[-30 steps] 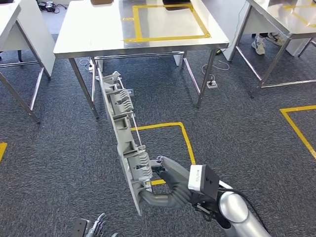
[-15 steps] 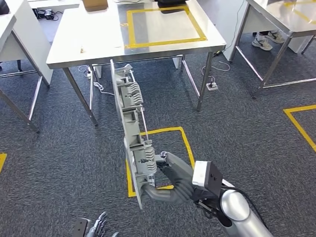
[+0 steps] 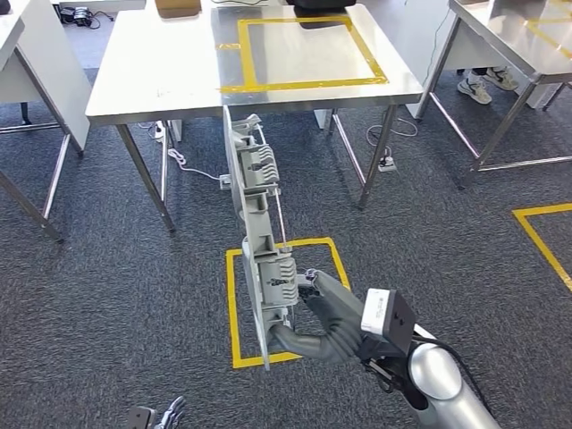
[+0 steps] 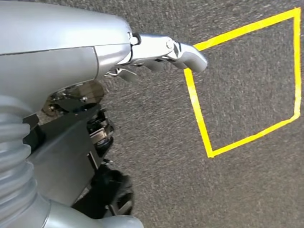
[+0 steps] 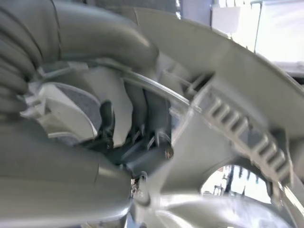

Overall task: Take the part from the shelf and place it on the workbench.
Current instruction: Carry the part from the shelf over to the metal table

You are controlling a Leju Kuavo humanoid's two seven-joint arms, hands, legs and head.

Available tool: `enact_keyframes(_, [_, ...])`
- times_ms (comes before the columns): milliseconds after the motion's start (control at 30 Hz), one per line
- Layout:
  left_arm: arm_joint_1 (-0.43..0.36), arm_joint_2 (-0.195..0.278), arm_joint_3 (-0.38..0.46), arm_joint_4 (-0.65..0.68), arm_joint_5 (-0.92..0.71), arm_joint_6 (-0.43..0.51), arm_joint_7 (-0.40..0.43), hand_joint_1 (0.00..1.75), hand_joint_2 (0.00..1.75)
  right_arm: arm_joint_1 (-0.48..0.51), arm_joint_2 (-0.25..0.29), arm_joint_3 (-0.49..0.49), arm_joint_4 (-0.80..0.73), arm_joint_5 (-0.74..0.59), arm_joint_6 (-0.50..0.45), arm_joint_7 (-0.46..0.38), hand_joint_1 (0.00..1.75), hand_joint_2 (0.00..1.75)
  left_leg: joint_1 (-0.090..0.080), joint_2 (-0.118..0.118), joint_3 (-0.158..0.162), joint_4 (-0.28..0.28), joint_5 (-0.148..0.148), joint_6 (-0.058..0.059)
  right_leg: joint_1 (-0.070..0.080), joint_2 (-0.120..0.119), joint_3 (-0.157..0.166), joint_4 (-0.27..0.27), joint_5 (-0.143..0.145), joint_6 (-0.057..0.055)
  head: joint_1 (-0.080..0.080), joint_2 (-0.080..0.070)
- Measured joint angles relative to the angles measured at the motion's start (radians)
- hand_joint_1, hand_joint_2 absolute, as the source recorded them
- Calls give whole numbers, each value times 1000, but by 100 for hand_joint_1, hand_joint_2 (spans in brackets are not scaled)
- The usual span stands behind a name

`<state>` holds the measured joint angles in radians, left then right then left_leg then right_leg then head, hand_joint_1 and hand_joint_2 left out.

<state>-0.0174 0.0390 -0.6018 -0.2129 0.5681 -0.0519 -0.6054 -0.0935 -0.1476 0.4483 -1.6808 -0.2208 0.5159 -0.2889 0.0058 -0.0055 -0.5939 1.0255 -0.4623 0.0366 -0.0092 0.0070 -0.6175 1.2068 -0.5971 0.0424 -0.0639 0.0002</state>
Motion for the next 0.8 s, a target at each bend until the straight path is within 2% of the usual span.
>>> enact_keyframes(33, [0, 0, 0, 1, -1, -1, 0, 0, 175, 3, 0, -1, -1, 2, 0, 0, 175, 175, -1, 0, 6, 0, -6, 2, 0, 0, -42, 59, -22, 1, 0, 0])
enact_keyframes(67, [0, -1, 0, 1, -2, -2, 0, 0, 175, 6, 0, -3, -1, 4, 0, 2, 175, 175, -3, 0, 13, 0, -13, 3, 0, 0, -73, 91, -28, 1, 0, 0])
enact_keyframes(100, [0, -1, 0, 2, -4, -4, 0, 0, 175, 9, 0, -5, -2, 7, 0, 6, 175, 175, -5, -1, 22, 1, -20, 4, 1, 0, -86, 90, -12, -2, 1, 0])
enact_keyframes(133, [0, -3, 0, 2, -5, -5, 0, 0, 175, 11, 0, -7, -4, 11, 0, 10, 175, 175, -6, -2, 32, 1, -28, 4, 2, 0, -81, 52, 27, -5, 1, 0])
enact_keyframes(167, [0, -5, 0, 2, -7, -6, 0, 0, 175, 13, 0, -9, -7, 14, 0, 14, 175, 175, -8, -2, 44, 0, -36, 2, 4, -1, -62, -15, 79, -11, 1, 0])
enact_keyframes(200, [0, -7, 0, 2, -8, -6, 0, 0, 175, 15, 0, -11, -10, 16, 0, 18, 175, 175, -9, -2, 55, 0, -44, 0, 7, -2, -40, -80, 119, -18, 0, 0])
enact_keyframes(233, [-1, -10, 0, 2, -10, -6, 0, 0, 175, 17, 0, -13, -14, 18, 1, 19, 175, 175, -11, -2, 62, 0, -51, -4, 11, -3, -22, -133, 137, -25, 1, 0])
enact_keyframes(267, [-1, -12, 0, 2, -11, -6, 0, 0, 175, 19, 0, -15, -18, 19, 2, 20, 175, 175, -12, -2, 66, -1, -57, -9, 15, -5, -10, -165, 148, -30, 2, 0])
enact_keyframes(333, [-2, -14, 1, 3, -12, -6, 0, 0, 175, 23, 0, -19, -23, 20, 4, 20, 175, 175, -13, -1, 72, 1, -60, -21, 16, -5, -3, -182, 141, -39, 3, 0])
enact_keyframes(400, [-3, -16, 1, 3, -12, -6, 0, 0, 175, 27, -1, -22, -25, 25, 7, 19, 175, 175, -13, 1, 73, 20, -67, -33, 10, -4, 12, -189, 145, -48, 3, 0])
enact_keyframes(433, [-6, -15, 1, 3, -12, -6, 0, 0, 175, 27, -1, -23, -25, 28, 8, 17, 175, 175, -12, 1, 59, 49, -77, -38, 8, -4, 22, -192, 142, -52, 2, 0])
enact_keyframes(467, [-8, -15, 1, 3, -12, -6, 0, 0, 175, 28, -1, -23, -25, 33, 7, 14, 175, 175, -11, 1, 31, 99, -96, -44, 5, -4, 30, -194, 139, -56, 1, 0])
enact_keyframes(533, [-11, -14, 3, 3, -12, -6, 1, 0, 175, 29, -1, -24, -26, 44, 6, 4, 175, 175, -6, 1, -50, 225, -139, -52, 5, -4, 42, -194, 128, -60, 0, 0])
enact_keyframes(567, [-11, -13, 5, 3, -12, -6, 1, 0, 175, 30, -1, -24, -26, 51, 6, 0, 175, 175, -3, 1, -84, 266, -150, -55, 4, -3, 49, -194, 122, -60, 0, 0])
enact_keyframes(600, [-12, -11, 7, 3, -11, -6, 1, 0, 175, 33, -1, -24, -26, 58, 5, -3, 175, 175, -1, 1, -103, 275, -141, -58, 3, -2, 57, -194, 115, -59, 0, 0])
enact_keyframes(633, [-13, -9, 9, 3, -10, -6, 1, 0, 175, 36, -1, -25, -26, 64, 4, -5, 175, 175, 2, 1, -105, 249, -112, -60, 2, -1, 67, -194, 107, -56, 0, 0])
enact_keyframes(700, [-17, -4, 14, 3, -7, -5, 1, 0, 175, 40, -2, -27, -26, 72, 3, -6, 175, 175, 6, 2, -73, 126, -15, -64, 0, -1, 88, -193, 91, -49, 0, 0])
enact_keyframes(733, [-20, -2, 16, 3, -6, -4, 0, 0, 175, 41, -2, -28, -27, 74, 3, -7, 175, 175, 6, 2, -56, 67, 11, -62, 0, 0, 95, -192, 83, -44, -1, 0])
enact_keyframes(767, [-22, -1, 19, 3, -5, -3, 0, 0, 175, 41, -3, -29, -29, 75, 3, -9, 175, 175, 6, 3, -46, 29, 28, -57, 1, 1, 97, -190, 77, -38, 0, 0])
enact_keyframes(800, [-23, 0, 21, 2, -5, -2, 0, 0, 175, 41, -3, -30, -31, 77, 3, -10, 175, 175, 4, 2, -42, 13, 29, -50, 2, 1, 97, -189, 71, -31, 0, 0])
